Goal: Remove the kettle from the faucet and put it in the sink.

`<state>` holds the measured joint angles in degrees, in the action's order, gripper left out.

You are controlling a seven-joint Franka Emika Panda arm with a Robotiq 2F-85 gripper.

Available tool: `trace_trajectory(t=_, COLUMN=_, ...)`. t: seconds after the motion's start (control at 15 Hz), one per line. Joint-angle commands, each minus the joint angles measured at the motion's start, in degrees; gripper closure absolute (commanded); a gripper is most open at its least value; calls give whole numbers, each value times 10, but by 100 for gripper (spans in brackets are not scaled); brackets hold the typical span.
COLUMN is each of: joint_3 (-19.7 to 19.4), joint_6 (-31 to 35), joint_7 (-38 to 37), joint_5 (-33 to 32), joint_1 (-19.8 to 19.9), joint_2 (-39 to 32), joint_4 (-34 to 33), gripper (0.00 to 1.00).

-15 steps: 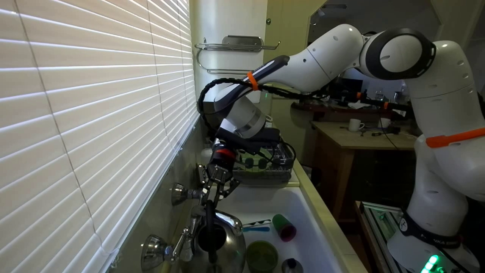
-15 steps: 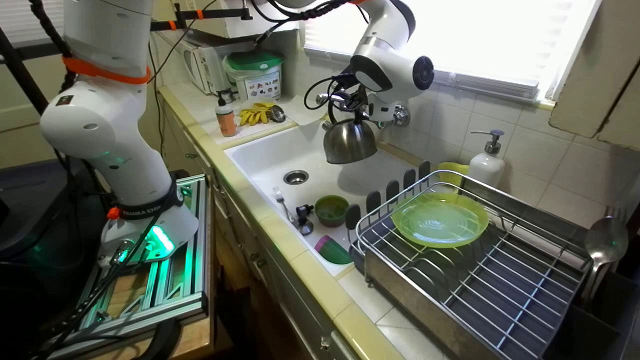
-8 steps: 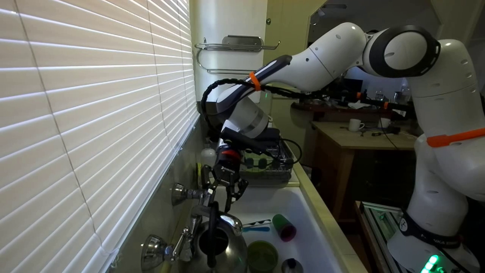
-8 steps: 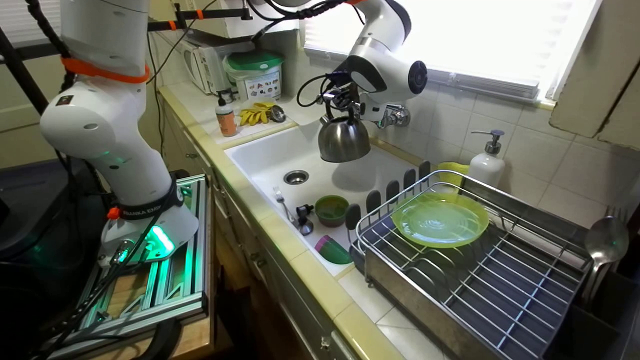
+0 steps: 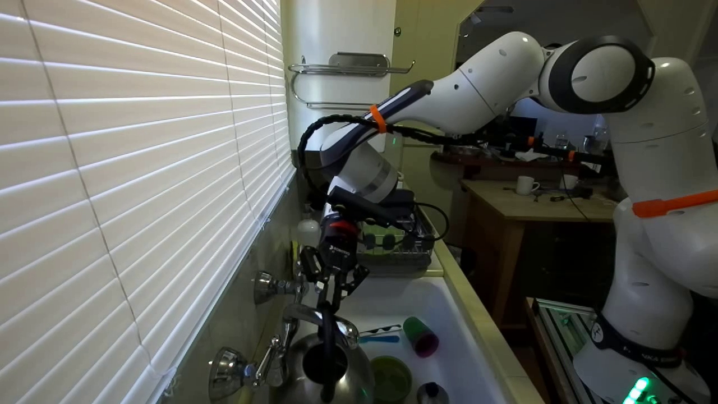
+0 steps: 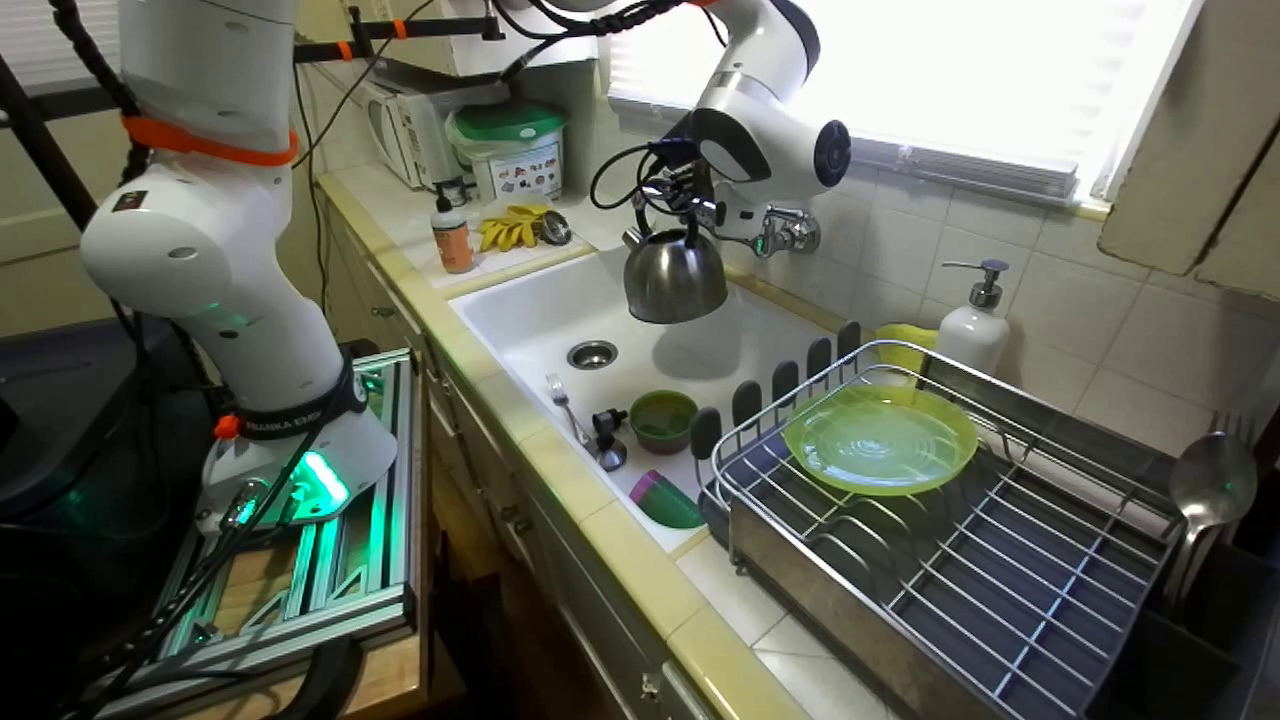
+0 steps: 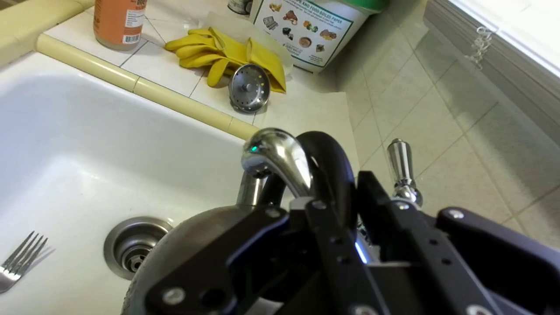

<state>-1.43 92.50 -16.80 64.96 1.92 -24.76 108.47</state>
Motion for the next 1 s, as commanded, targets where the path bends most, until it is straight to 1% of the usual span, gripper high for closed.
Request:
trace_trajectory(t=0.0, joint_3=-5, joint_6=-23, joint_7=6, joint_5=-11, joint_1=-2, joint_2=12, joint_4=23, gripper=95)
trace_trajectory(t=0.27, joint_3=-1, joint_6=-31, joint_7=18, joint_5=6, joint_1=0, joint_2=23, joint_4=28, gripper=95)
trace_trajectory(t=0.6, joint_3=3, joint_6=-78, joint_7=48, joint_5=25, joint_1=7, joint_2=62, joint_4=71, gripper=95)
trace_trajectory(t=0.93, joint_3=1, joint_6=-126, joint_7=53, joint_5=33, joint_1=4, joint_2=82, joint_4=102, gripper=95)
